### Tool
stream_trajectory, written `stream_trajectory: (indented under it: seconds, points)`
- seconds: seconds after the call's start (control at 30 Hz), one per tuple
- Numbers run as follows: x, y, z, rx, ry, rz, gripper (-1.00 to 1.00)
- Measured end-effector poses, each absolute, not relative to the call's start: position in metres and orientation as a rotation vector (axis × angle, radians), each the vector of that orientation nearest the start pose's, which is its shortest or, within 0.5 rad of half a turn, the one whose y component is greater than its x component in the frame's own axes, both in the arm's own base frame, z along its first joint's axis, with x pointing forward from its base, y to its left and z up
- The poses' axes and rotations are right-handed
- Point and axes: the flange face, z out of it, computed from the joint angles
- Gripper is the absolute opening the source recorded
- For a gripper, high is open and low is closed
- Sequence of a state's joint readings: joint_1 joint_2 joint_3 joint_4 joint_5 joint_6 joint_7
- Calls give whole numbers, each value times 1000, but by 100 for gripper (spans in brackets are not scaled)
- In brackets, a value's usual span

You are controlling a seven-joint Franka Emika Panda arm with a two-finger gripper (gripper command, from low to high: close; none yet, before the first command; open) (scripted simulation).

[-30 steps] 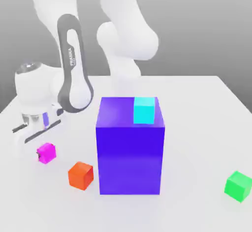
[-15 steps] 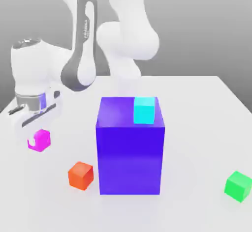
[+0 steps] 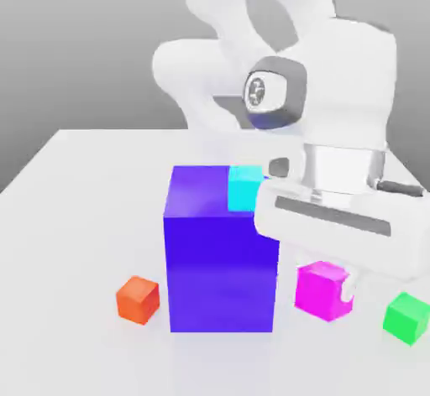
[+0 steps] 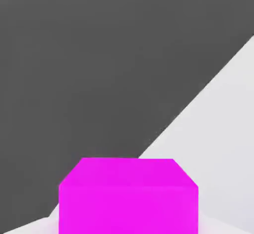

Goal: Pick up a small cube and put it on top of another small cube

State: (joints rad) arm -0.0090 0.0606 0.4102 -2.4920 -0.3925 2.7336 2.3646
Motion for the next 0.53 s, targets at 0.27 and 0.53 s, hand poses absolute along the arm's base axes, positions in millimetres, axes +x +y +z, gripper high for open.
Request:
stream_trajectory:
  seconds: [0.27,0.53]
  points:
    - [372,309,240,-1931,2459,-16,-100]
    - [373,308,185,-1899,2498,1,100]
